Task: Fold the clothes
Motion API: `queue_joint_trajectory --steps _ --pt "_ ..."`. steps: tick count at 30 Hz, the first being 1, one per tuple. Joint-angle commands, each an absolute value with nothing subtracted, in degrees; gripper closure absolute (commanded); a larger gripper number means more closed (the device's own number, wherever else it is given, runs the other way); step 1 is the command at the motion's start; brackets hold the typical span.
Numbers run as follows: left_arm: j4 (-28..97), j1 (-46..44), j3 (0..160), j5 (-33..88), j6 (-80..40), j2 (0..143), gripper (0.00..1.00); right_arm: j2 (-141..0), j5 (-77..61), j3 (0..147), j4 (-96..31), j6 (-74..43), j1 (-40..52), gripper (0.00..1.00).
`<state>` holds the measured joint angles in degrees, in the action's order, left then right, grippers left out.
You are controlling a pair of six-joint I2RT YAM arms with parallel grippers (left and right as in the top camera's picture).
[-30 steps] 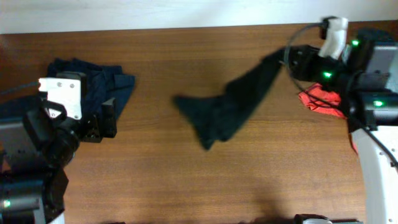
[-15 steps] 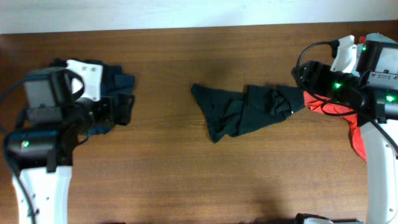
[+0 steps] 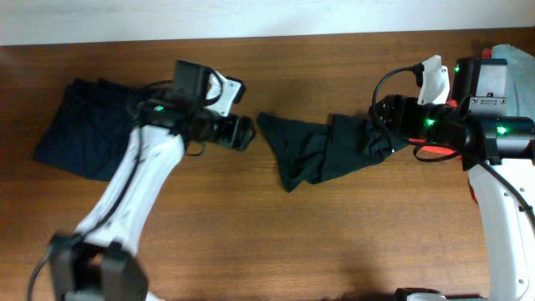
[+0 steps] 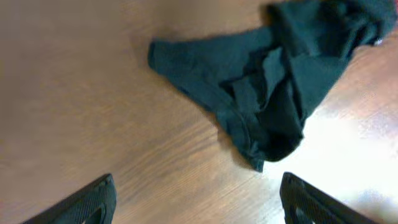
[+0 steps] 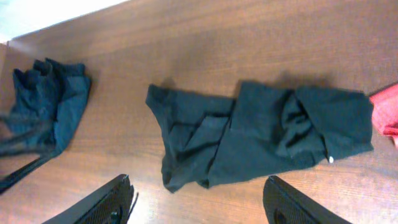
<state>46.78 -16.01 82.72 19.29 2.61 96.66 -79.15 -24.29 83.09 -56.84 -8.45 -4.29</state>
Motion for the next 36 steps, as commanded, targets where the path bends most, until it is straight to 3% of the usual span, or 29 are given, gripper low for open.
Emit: queue_joint_trajectory --steps 1,10,22,26,32,36 --pt "40.8 -17.0 82.9 21.7 -7.7 104.4 0.16 -79.6 -23.2 83.7 -58.4 -7.7 -4.1 0.28" --pt "25.8 -19.5 82.9 28.4 -16.0 117.6 0.16 -79.6 -23.2 83.5 -60.3 -7.7 -4.1 0.28" --pt "19.6 -21.6 82.9 27.0 -18.4 121.9 0.47 -79.6 -20.8 83.5 -62.7 -7.7 -4.1 0.28" --pt "21.6 -21.6 82.9 25.4 -18.4 121.9 0.45 -79.6 -20.6 83.5 -63.3 -7.7 -4.1 0.28" --pt "25.8 -21.6 82.9 17.5 -18.4 121.9 0.27 -79.6 -20.3 83.5 -63.8 -7.3 -4.1 0.28" --pt "23.7 -21.7 82.9 17.8 -18.4 121.9 0.26 -79.6 -20.3 83.5 -63.6 -7.3 -4.1 0.28"
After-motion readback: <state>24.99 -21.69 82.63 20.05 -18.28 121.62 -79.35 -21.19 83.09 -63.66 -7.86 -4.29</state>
